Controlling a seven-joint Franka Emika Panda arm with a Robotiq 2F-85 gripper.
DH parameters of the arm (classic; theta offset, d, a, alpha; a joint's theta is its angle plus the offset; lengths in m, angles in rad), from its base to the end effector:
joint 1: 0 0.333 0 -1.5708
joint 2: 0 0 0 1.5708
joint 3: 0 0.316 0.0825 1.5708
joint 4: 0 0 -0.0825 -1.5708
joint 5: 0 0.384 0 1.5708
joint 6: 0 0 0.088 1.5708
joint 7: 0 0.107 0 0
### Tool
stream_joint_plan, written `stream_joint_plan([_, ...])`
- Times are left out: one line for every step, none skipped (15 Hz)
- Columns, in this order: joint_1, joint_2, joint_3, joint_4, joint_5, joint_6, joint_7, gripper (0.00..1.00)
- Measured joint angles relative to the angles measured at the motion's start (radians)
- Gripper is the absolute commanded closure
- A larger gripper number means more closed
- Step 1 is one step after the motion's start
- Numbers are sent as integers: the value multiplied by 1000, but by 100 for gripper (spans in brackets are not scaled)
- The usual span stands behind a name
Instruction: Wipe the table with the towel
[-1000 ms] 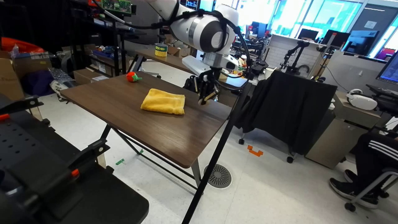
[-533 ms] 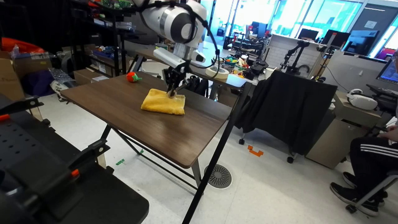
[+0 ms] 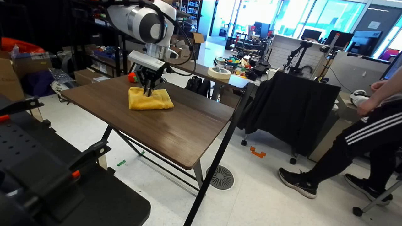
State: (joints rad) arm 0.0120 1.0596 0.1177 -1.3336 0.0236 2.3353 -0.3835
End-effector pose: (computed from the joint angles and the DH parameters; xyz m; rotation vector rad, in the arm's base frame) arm 0.7165 0.0764 0.0820 -2.9423 -0.6569 0.0550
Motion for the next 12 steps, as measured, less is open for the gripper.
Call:
stream_joint_plan([1,-20,10,-50,-9,57,-30,100])
stream_joint_plan([0,-41,19,-101,-19,112,-55,100])
stream_joint_plan([0,-63,23,-149,-27,149,-73,100])
stream_joint_plan([-3,-87,23,-197,-37,169,-85,100])
stream_joint_plan([-9,-114,23,-244,-41,179,-93,75])
stream_joint_plan([-19,-143,23,-292,-42,181,-98,74])
stream_joint_plan([-32,-174,22,-340,-42,181,-102,65])
stream_joint_plan([-51,-208,22,-389,-42,181,-110,57])
stream_joint_plan([-74,-244,22,-436,-42,181,-120,72])
stream_joint_plan([-103,-281,21,-476,-41,181,-126,64])
stream_joint_plan([-131,-313,21,-505,-41,181,-135,58])
stream_joint_plan([-152,-336,21,-524,-41,181,-144,57])
